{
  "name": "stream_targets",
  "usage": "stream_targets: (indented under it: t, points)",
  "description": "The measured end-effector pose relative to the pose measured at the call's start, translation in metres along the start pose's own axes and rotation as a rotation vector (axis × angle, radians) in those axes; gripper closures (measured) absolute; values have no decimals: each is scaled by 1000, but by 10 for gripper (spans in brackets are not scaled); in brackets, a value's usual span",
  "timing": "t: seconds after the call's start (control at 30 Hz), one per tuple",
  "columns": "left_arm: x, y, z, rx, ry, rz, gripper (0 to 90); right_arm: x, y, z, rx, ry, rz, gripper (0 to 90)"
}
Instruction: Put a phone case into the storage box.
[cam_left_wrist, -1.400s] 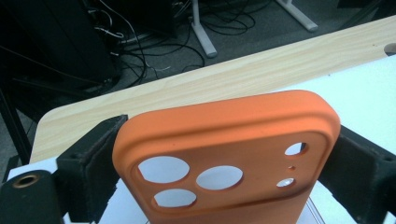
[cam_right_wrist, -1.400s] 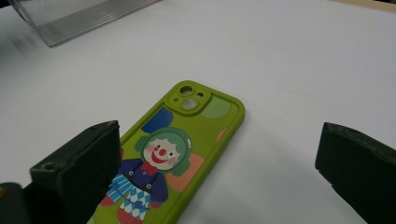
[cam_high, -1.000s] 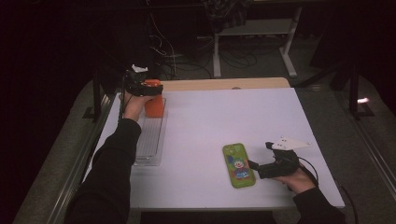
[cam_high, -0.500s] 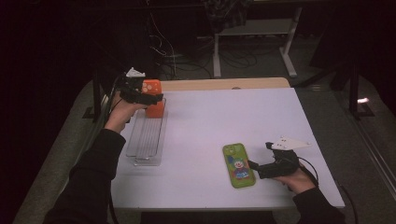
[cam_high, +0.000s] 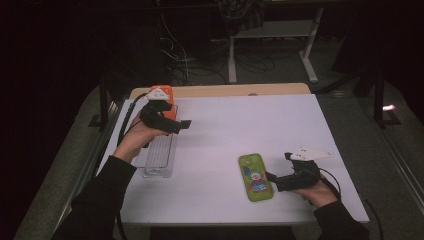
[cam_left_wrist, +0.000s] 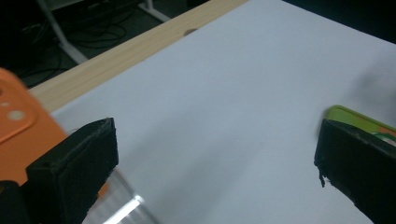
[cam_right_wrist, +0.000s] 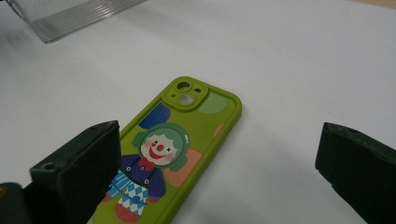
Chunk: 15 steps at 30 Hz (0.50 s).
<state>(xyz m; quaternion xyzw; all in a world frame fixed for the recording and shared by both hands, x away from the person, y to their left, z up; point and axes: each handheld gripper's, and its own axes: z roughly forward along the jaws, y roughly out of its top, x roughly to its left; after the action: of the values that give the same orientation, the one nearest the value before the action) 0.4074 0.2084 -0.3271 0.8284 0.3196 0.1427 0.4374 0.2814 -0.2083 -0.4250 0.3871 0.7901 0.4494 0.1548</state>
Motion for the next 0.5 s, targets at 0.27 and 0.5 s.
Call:
stream_targets:
  t: [0.27,0.5]
  points:
    - [-27,-9,10,8,-65,30,0,-1,0,0,1,2,0,0]
    - [-52,-22,20,23,-120,46,0,-1,0,1,6,0,-7,0]
